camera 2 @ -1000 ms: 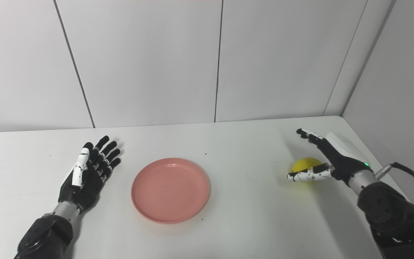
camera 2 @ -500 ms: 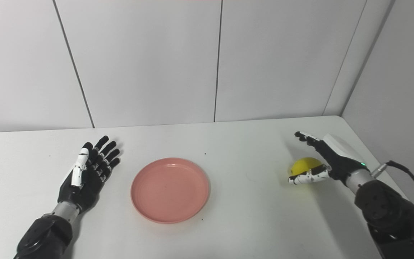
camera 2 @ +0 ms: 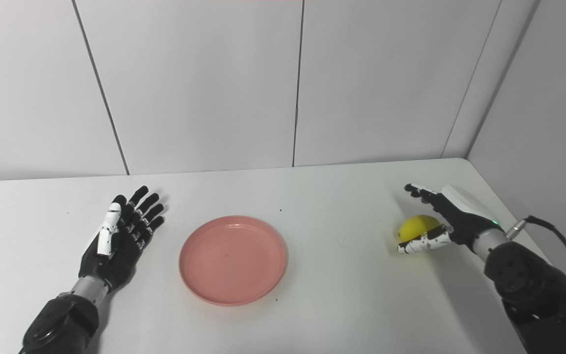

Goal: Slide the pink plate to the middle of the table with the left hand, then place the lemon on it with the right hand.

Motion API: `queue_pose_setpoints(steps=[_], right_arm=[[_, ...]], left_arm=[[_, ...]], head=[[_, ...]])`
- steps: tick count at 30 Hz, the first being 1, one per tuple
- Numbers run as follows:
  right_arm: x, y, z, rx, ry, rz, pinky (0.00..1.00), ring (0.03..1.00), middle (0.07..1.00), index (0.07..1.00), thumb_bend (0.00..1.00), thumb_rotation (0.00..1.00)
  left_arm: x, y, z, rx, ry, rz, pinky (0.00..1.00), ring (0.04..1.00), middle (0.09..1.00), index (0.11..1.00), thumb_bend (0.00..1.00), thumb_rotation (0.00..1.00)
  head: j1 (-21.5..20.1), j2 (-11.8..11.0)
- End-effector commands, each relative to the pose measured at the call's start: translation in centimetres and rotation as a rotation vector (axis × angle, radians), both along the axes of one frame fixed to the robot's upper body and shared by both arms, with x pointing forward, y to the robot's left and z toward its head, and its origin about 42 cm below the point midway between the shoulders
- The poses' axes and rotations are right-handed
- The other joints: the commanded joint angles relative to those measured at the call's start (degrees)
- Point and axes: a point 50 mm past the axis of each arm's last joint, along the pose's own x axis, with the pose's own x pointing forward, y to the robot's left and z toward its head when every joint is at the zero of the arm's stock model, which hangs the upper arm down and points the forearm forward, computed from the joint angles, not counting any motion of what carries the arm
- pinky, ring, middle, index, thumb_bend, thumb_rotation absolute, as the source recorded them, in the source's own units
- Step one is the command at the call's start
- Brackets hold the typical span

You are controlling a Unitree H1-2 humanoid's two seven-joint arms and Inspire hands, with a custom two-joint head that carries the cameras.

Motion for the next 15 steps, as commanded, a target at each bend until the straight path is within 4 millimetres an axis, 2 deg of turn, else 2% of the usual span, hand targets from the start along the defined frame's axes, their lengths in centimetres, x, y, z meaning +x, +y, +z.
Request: queue_pose_setpoints(steps=[1, 15], right_arm=[[0.76, -0.59, 3.10, -0.051, -0.079, 0.018, 0.85, 0.882, 0.889, 0.894, 1.00, 0.21], [1.52, -0.80, 2.84, -0.071, -0.042, 0.012, 0.84, 0.875, 0.878, 0.880, 1.00, 0.21]], left_arm=[[-0.08, 0.32, -0.13, 0.011, 0.021, 0.003, 0.97, 0.956, 0.952, 0.948, 0.44, 1.00], [-0.12, 0.53, -0.01, 0.013, 0.020, -0.001, 0.97, 0.956, 0.954, 0.949, 0.45, 1.00]], head=[[-0.03, 0.05], [-0.08, 0.46]])
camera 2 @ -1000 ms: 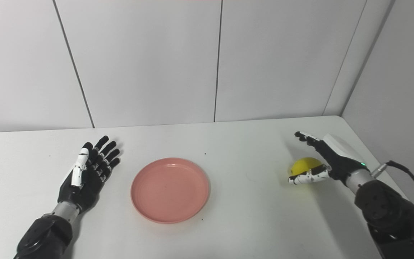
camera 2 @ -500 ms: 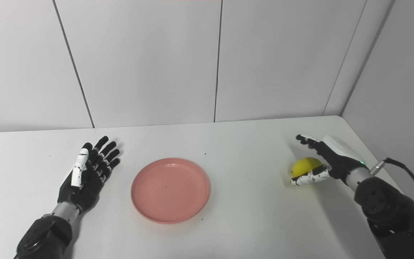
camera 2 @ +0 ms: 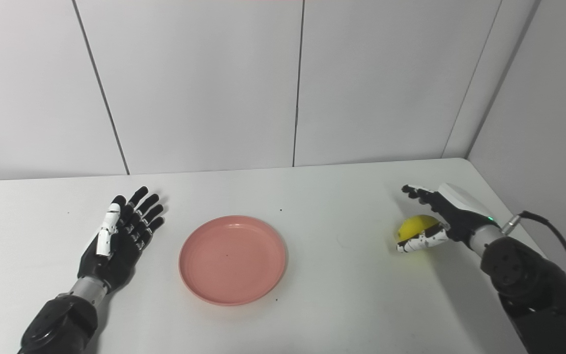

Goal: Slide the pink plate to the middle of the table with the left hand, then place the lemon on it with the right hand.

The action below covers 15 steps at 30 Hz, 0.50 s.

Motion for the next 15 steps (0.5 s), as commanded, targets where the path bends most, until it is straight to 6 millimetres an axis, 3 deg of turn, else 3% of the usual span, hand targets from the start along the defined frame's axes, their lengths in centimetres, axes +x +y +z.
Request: queue_pose_setpoints(steps=[1, 15], right_arm=[[0.60, -0.83, 2.75, -0.052, -0.059, 0.004, 0.85, 0.877, 0.878, 0.879, 1.00, 0.21], [0.73, -1.28, 2.48, -0.059, -0.046, -0.003, 0.82, 0.842, 0.851, 0.850, 0.97, 0.20]], left_arm=[[0.00, 0.42, -0.02, 0.010, 0.019, -0.001, 0.97, 0.954, 0.952, 0.947, 0.45, 1.00], [-0.08, 0.35, 0.07, 0.010, 0.020, -0.001, 0.97, 0.950, 0.949, 0.944, 0.45, 1.00]], head=[[-0.03, 0.03], [0.03, 0.11]])
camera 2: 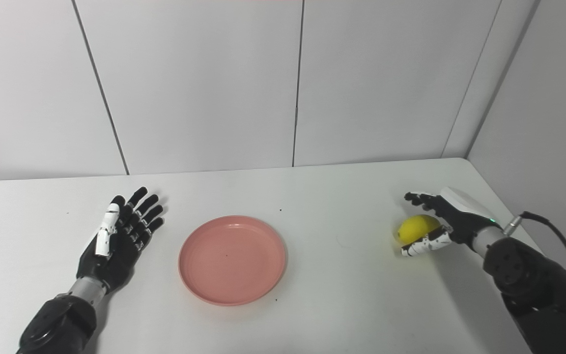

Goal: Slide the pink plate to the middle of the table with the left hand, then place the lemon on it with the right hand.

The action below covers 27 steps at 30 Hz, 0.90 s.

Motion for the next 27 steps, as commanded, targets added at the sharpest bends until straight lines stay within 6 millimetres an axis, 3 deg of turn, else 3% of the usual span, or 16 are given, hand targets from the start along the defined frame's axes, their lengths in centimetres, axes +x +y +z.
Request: queue_pose_setpoints(steps=[1, 19, 27], right_arm=[[0.7, -0.7, 2.7, -0.042, -0.072, 0.004, 0.83, 0.842, 0.847, 0.849, 0.97, 0.21], [1.1, -1.4, 1.5, -0.091, -0.078, 0.017, 0.73, 0.752, 0.770, 0.769, 0.84, 0.15], [1.4, -1.5, 1.1, -0.070, -0.075, 0.012, 0.63, 0.639, 0.684, 0.689, 0.66, 0.10]], left_arm=[[0.0, 0.2, 0.0, 0.011, 0.014, -0.001, 0.97, 0.954, 0.952, 0.947, 0.45, 1.00], [0.0, 0.2, 0.0, 0.013, 0.014, -0.001, 0.97, 0.954, 0.952, 0.948, 0.45, 1.00], [-0.1, 0.2, 0.0, 0.004, 0.019, 0.003, 0.97, 0.952, 0.949, 0.947, 0.45, 1.00]], head=[[0.02, 0.03], [0.14, 0.10], [0.21, 0.11]])
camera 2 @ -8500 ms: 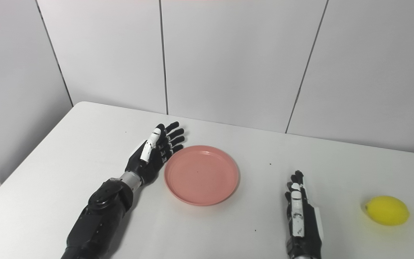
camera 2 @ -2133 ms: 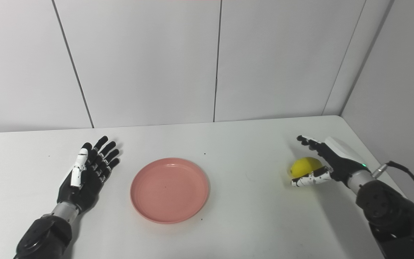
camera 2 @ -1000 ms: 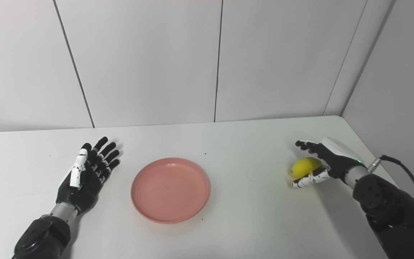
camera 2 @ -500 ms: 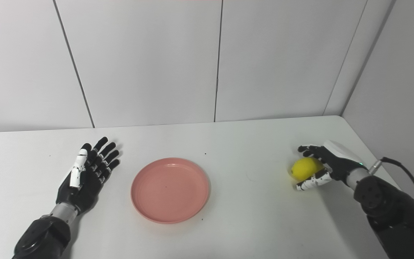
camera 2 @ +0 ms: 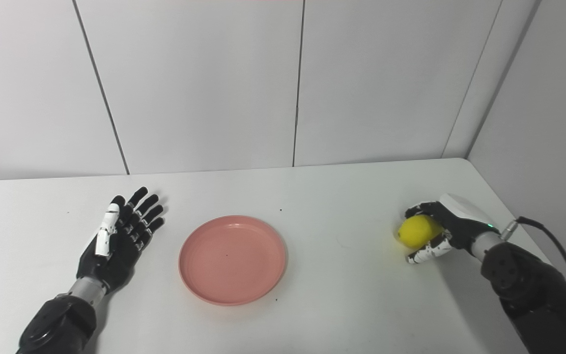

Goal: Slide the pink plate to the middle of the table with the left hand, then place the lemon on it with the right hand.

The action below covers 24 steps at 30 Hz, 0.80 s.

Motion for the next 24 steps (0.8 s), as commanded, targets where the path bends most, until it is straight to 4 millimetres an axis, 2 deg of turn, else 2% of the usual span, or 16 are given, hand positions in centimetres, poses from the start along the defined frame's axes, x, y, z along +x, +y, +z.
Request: queue_pose_setpoints(steps=[1, 6, 9, 14, 16, 17, 19, 24], right_arm=[[0.8, -0.7, 2.6, -0.023, -0.093, 0.023, 0.63, 0.634, 0.678, 0.679, 0.65, 0.10], [1.3, -0.6, 2.3, -0.016, -0.093, 0.019, 0.62, 0.628, 0.665, 0.648, 0.60, 0.13], [1.6, -0.4, 2.1, -0.013, -0.089, 0.011, 0.54, 0.552, 0.586, 0.586, 0.57, 0.14], [2.0, -0.2, 1.7, -0.006, -0.092, 0.002, 0.45, 0.490, 0.535, 0.536, 0.49, 0.12], [2.0, -0.2, 1.6, 0.001, -0.098, 0.001, 0.44, 0.487, 0.533, 0.533, 0.49, 0.12], [2.1, -0.2, 1.6, 0.006, -0.102, 0.001, 0.40, 0.437, 0.492, 0.513, 0.46, 0.10], [2.1, -0.2, 1.5, 0.013, -0.110, 0.001, 0.36, 0.395, 0.458, 0.498, 0.43, 0.10], [2.1, -0.2, 1.5, 0.032, -0.129, -0.005, 0.34, 0.370, 0.436, 0.472, 0.42, 0.08]], left_arm=[[0.0, 0.1, 0.0, 0.010, 0.017, 0.004, 0.97, 0.954, 0.950, 0.948, 0.45, 1.00], [0.0, 0.1, 0.0, 0.013, 0.015, 0.005, 0.97, 0.955, 0.954, 0.948, 0.45, 1.00], [0.0, 0.2, 0.0, 0.013, 0.013, 0.001, 0.97, 0.958, 0.956, 0.951, 0.45, 1.00], [0.0, 0.1, 0.0, 0.013, 0.012, 0.004, 0.97, 0.956, 0.953, 0.949, 0.45, 1.00], [0.0, 0.1, 0.0, 0.013, 0.012, 0.004, 0.97, 0.956, 0.953, 0.949, 0.46, 1.00], [0.0, 0.1, 0.1, 0.013, 0.012, 0.004, 0.97, 0.955, 0.952, 0.948, 0.46, 1.00], [0.0, 0.1, 0.1, 0.012, 0.013, 0.003, 0.97, 0.956, 0.953, 0.951, 0.45, 1.00], [0.0, 0.1, 0.0, 0.013, 0.011, 0.003, 0.97, 0.958, 0.956, 0.952, 0.45, 1.00]], head=[[0.04, 0.03], [-0.04, 0.08], [-0.04, 0.08], [0.04, 0.19], [0.05, 0.22], [0.05, 0.22], [0.04, 0.21], [0.22, 0.08]])
